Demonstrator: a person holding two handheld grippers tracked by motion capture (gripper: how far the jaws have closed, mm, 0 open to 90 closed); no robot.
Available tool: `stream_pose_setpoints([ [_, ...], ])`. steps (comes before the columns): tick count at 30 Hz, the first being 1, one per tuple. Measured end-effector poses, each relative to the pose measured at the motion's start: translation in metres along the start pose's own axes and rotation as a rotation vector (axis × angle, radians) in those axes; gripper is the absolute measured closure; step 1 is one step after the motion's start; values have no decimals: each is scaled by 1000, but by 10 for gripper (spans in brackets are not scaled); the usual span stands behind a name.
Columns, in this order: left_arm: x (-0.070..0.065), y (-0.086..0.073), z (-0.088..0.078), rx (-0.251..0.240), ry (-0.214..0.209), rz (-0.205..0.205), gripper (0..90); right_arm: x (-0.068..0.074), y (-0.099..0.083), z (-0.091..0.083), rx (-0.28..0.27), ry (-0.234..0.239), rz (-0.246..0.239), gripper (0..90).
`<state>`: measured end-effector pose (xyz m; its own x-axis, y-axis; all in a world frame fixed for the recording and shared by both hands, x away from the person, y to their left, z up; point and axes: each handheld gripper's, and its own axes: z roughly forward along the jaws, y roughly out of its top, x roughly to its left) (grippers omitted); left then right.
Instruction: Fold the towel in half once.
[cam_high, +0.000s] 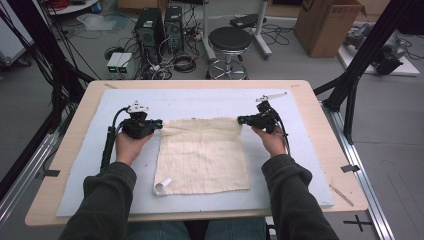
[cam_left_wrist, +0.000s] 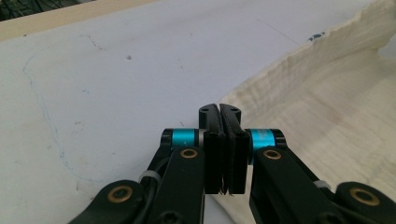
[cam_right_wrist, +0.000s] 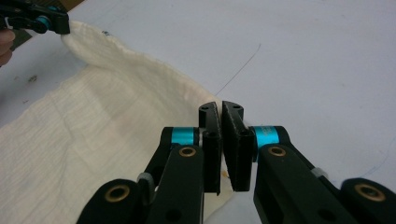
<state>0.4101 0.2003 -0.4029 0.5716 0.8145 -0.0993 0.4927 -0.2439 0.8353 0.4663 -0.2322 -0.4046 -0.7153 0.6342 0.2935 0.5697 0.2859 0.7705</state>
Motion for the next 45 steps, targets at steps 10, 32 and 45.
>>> stream_pose_setpoints([
  [10, -7, -8, -13, -33, -21, 22, 878, 9, -6, -13, -8, 26, -19, 862],
  [32, -22, -22, -33, -53, -75, 69, 878, 39, -26, -36, 4, 61, -101, 861],
  [45, -35, -37, -43, -26, -90, 127, 877, 47, -39, -43, -5, 84, -117, 861],
])
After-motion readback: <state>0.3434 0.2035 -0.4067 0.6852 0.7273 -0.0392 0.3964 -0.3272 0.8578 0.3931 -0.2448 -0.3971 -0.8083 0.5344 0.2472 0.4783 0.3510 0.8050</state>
